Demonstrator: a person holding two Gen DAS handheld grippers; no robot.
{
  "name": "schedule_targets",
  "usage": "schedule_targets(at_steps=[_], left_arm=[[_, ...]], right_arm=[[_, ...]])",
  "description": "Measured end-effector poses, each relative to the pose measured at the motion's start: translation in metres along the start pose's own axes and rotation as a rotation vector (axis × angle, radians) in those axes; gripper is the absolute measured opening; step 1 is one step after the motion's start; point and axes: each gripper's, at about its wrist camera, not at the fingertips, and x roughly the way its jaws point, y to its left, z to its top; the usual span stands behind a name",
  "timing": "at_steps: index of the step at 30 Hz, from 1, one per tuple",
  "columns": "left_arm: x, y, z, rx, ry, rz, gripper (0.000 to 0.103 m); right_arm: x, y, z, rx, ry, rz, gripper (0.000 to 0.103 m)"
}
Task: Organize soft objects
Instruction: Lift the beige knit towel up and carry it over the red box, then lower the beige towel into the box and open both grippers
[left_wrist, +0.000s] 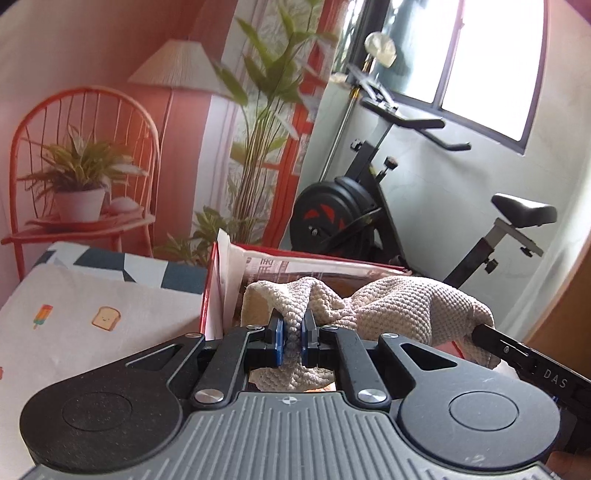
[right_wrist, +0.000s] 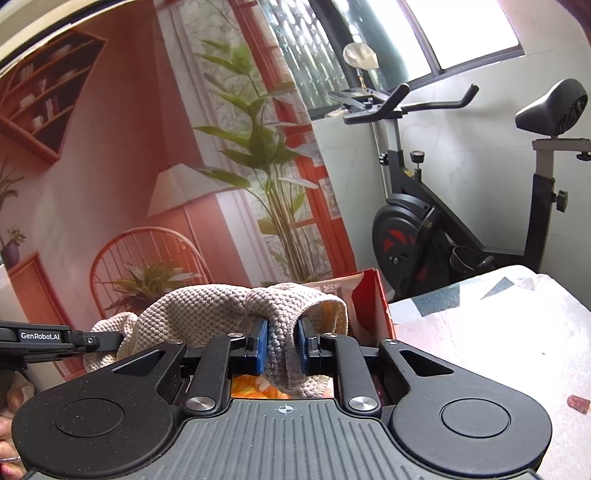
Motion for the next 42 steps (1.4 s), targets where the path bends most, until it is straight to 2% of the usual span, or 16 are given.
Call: schedule_targets(at_steps=[5,11,20,23,26,27,29,30,32,33,36,38,39,40,42], left_arm=[[0.047,0.013,0.003,-0.036,0.099,0.018,0.01],[0.088,0.021,0.004,-0.009,0.177,0.039,0.01],[0.112,0.022,0.012,0.05,0.188,0.058,0.01],[0.113,0.017,0.009,0.089,0.198,0.06,0.011],[0.114,0.015,0.008,0.104,0.195,0.058,0.015],[0.114,0.016,0.008,0.096,0.195,0.052,0.02],[0.112,0.018,0.01,0.08,0.186,0.05,0.041],[0.109,0.018,0.011,0.076,0.171,0.049,0.055],[0.102,0.015,0.014,0.09,0.139,0.039,0.059],[0.099,0.012,0.015,0.105,0.133,0.031,0.059],[0.085,0.006,0.017,0.132,0.11,0.008,0.063],[0.075,0.003,0.017,0.142,0.096,-0.004,0.069],[0.069,0.003,0.016,0.146,0.089,-0.008,0.072],[0.063,0.003,0.016,0.15,0.081,-0.01,0.076],[0.051,0.003,0.013,0.154,0.068,-0.016,0.084]], right_arm=[[0.046,-0.009,0.008,-0.019,0.074,-0.053,0.016],[0.089,-0.016,0.008,-0.024,0.17,-0.092,0.016],[0.123,-0.014,0.005,-0.046,0.201,-0.133,0.016],[0.129,-0.013,0.004,-0.076,0.227,-0.144,0.02],[0.134,-0.011,0.003,-0.08,0.257,-0.14,0.033],[0.134,-0.011,0.002,-0.079,0.26,-0.142,0.037],[0.133,-0.009,0.002,-0.083,0.256,-0.147,0.043],[0.131,-0.008,0.002,-0.087,0.254,-0.141,0.045],[0.128,-0.004,0.002,-0.101,0.259,-0.127,0.053],[0.126,0.0,0.002,-0.112,0.258,-0.127,0.061],[0.118,0.01,0.003,-0.138,0.247,-0.111,0.069],[0.11,0.017,0.003,-0.155,0.237,-0.1,0.081],[0.106,0.021,0.002,-0.164,0.228,-0.1,0.093],[0.1,0.025,0.002,-0.177,0.213,-0.1,0.1],[0.088,0.03,0.0,-0.193,0.187,-0.089,0.102]])
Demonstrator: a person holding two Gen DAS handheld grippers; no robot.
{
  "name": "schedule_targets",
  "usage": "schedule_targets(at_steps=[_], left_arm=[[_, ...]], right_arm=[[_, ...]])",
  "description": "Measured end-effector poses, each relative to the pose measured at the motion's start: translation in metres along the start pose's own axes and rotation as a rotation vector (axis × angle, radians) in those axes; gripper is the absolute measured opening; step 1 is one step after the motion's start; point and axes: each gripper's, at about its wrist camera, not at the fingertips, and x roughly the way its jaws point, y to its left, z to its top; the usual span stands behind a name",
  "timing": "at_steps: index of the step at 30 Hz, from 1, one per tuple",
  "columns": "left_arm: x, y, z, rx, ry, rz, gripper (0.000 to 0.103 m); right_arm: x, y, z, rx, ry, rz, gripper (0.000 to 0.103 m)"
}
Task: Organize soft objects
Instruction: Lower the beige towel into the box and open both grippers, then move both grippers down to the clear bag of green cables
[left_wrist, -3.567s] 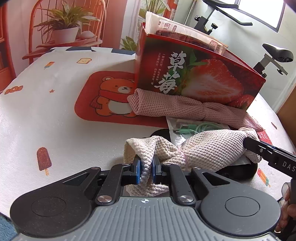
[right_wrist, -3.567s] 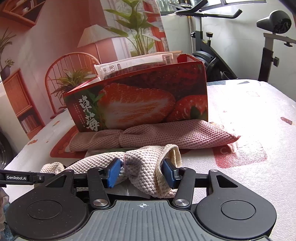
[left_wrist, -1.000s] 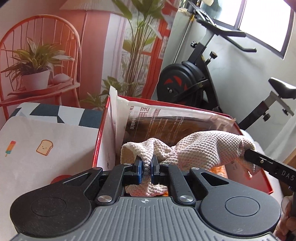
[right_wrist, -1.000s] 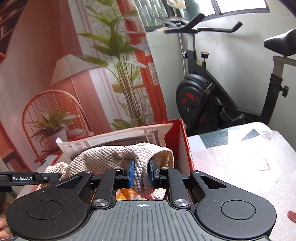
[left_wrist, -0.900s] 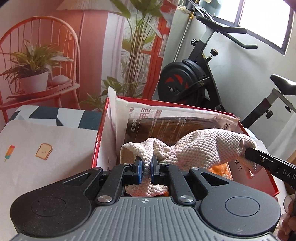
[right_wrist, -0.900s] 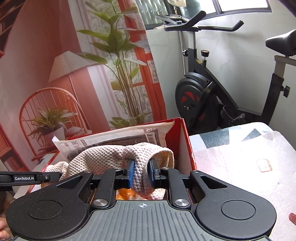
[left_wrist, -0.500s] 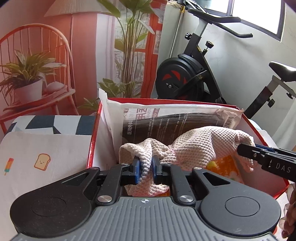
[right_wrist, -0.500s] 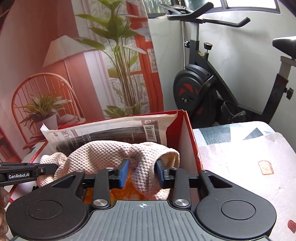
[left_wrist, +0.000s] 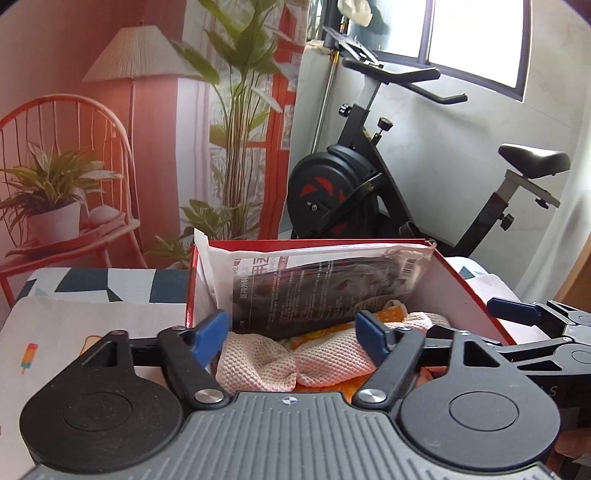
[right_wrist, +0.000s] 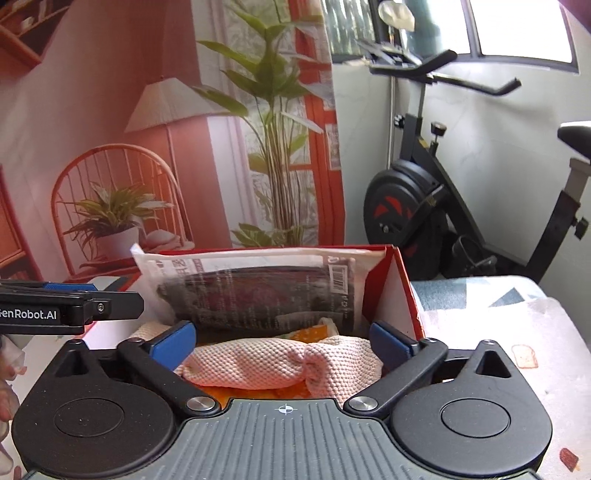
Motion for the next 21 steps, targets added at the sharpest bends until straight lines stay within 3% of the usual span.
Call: schedule_targets(at_steps=[4,13,21], left_arm=[[-0.02,0.002,-0.011,0.015,-0.009,0.001,0.096],[-0.058,0.008,-0.059,0.05,0.024,-0.034,0.097],[-0.059,0.014,-0.122,0.002,0.096,-0.051,0.097]], right_arm=[[-0.022,0.003,-0.008,0.012,-0.027,0.008,0.102],[-0.068,0.01,-0.053,0.013,-0.065,-0.018,0.103],[-0.077,0.015,-0.119,0.084,0.007,-0.045,0.103]])
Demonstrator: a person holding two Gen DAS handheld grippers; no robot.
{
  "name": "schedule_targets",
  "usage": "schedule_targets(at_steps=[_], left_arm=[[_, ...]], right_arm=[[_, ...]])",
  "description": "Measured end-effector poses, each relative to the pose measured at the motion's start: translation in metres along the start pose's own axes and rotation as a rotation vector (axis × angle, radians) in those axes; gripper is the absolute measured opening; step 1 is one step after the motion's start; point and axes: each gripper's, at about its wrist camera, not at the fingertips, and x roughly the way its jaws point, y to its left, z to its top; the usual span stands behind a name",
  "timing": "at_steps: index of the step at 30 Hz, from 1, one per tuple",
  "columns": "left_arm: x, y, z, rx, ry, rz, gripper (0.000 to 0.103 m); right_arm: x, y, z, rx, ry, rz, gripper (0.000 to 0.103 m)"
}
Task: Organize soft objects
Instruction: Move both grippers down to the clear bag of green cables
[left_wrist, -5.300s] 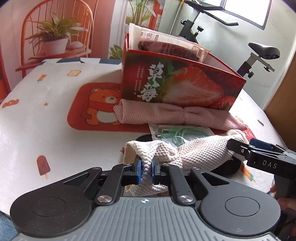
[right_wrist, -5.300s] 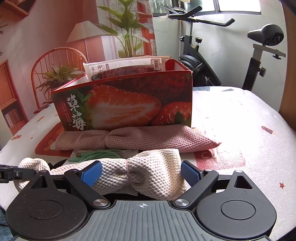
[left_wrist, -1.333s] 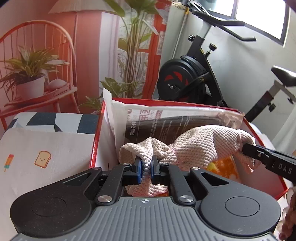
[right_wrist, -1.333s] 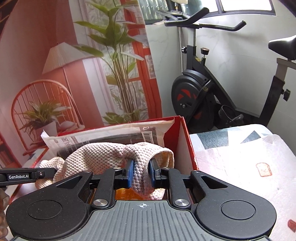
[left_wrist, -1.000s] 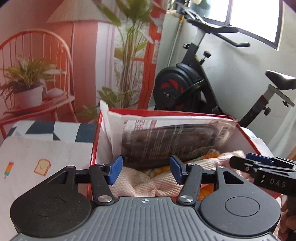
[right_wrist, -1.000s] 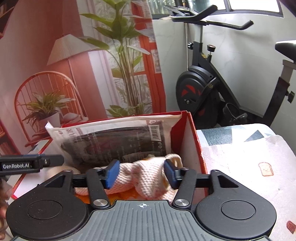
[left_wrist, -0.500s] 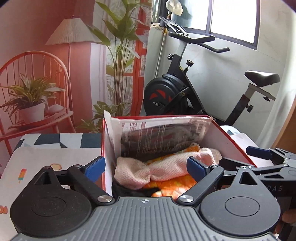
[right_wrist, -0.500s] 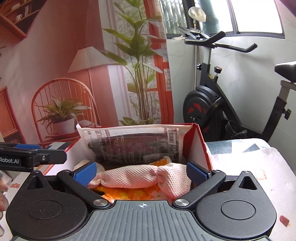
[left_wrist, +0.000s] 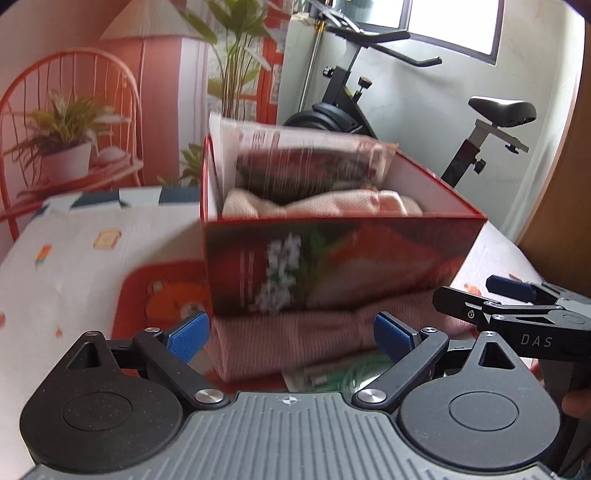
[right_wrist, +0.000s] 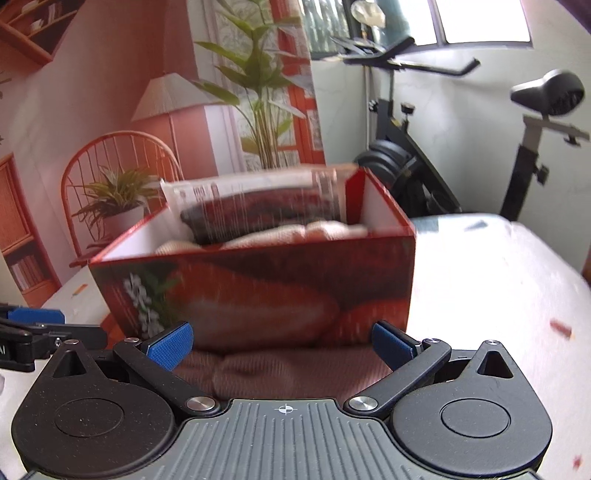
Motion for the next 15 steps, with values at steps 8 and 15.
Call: schedule_targets(at_steps=[8,15], left_arm=[[0.01,-0.003,-0.045,-0.003,0.033,0.019,0.095],[0.012,-0.006,-0.064,-0.013,0.054,0.01,0.094]], right_arm=[[-0.001,0.001,-0.06,-0.027,0.089,0.032,0.102],[0.003,0.001,-0.073,-0.063,0.084,0.026,0.102]])
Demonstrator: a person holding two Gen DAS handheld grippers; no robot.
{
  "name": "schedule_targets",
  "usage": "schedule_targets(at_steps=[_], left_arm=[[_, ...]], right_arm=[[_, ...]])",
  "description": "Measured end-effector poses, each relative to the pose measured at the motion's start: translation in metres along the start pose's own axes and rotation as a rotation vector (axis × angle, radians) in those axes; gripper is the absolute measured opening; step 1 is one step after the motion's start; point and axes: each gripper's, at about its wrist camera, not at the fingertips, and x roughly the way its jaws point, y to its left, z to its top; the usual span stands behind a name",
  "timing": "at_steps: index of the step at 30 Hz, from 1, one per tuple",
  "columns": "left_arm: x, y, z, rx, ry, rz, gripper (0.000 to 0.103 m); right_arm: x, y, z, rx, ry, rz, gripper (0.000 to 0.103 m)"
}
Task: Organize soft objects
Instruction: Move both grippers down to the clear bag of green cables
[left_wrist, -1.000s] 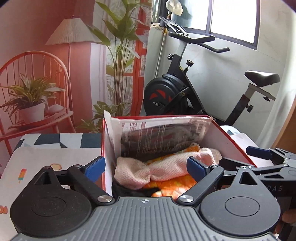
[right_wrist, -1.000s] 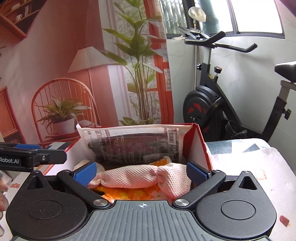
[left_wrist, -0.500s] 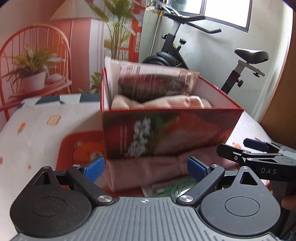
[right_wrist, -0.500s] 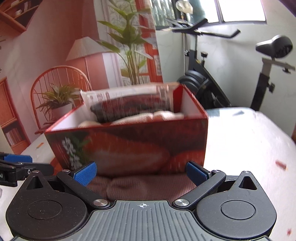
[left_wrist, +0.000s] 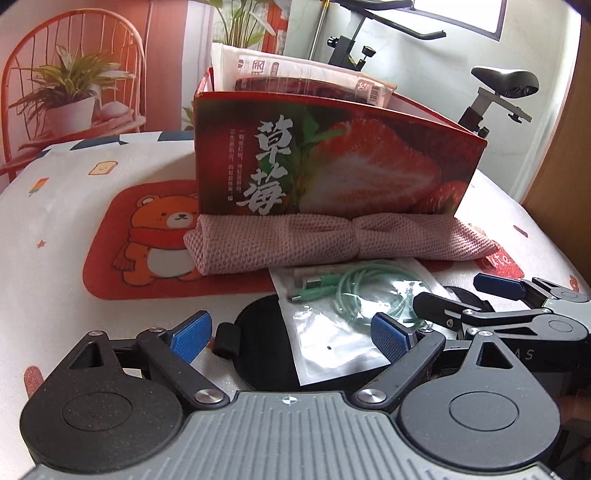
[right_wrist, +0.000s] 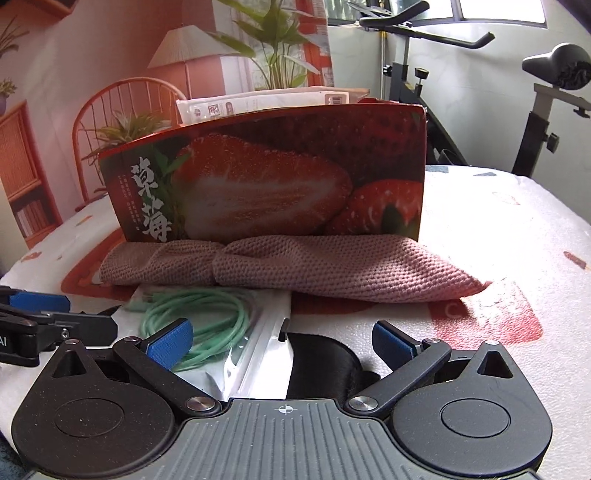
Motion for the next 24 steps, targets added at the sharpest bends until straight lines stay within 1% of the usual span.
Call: schedule_targets(at_steps=[3,5,8,9,10,11,12,13,14,16,18,19,21,24], left_arm=[[-0.0001,0.0007,-0.0017,0.0,-0.015,0.007,0.094],[-0.0005,0.0015,-0.002,-0.006,-0.029,0.006,0.091],[-0.0002,0.0031,-0.003,-0.024,-0.035,-0.002,0.083],[-0.0007,0.0034,-0.0032,-0.03,-0.035,-0.006,0.076],[-0.0015,0.0039,-0.0033,-0.035,-0.037,-0.006,0.068],[-0.0034,0.0039,-0.0031,-0.043,-0.044,-0.003,0.063],[-0.0045,0.0048,-0.0027,-0.049,-0.048,-0.007,0.053],[-0.0052,0.0057,-0.0021,-0.054,-0.049,-0.017,0.047],[-0.0052,0.0071,-0.0017,-0.061,-0.046,-0.03,0.045],[-0.0035,0.0075,-0.002,-0.068,-0.032,-0.052,0.036],[-0.002,0.0059,-0.0029,-0.066,-0.017,-0.072,0.03],[-0.0016,0.0052,-0.0032,-0.065,-0.013,-0.083,0.028],[0.0001,0.004,-0.0042,-0.065,-0.003,-0.109,0.028],[0.0037,0.0036,-0.0068,-0.067,0.01,-0.104,0.028]], right_arm=[[0.0016,-0.0017,0.0002,0.007,0.009,0.009,0.102],[0.0025,-0.0036,0.0004,0.021,0.016,0.016,0.102],[0.0026,-0.0036,-0.0006,0.02,0.014,0.016,0.102],[0.0029,-0.0033,-0.0008,0.019,0.014,0.016,0.102],[0.0026,-0.003,-0.0008,0.018,0.014,0.015,0.102],[0.0026,-0.003,-0.0008,0.017,0.014,0.014,0.102],[0.0028,-0.0032,-0.0007,0.016,0.014,0.014,0.102],[0.0028,-0.0032,-0.0007,0.016,0.013,0.014,0.102],[0.0028,-0.0034,-0.0007,0.017,0.013,0.015,0.102],[0.0028,-0.0032,-0.0008,0.016,0.013,0.015,0.102],[0.0028,-0.0032,-0.0009,0.016,0.013,0.014,0.102],[0.0028,-0.0032,-0.0009,0.016,0.013,0.015,0.102],[0.0028,-0.0031,-0.001,0.016,0.013,0.014,0.102],[0.0027,-0.0031,-0.0012,0.012,0.014,0.017,0.102]])
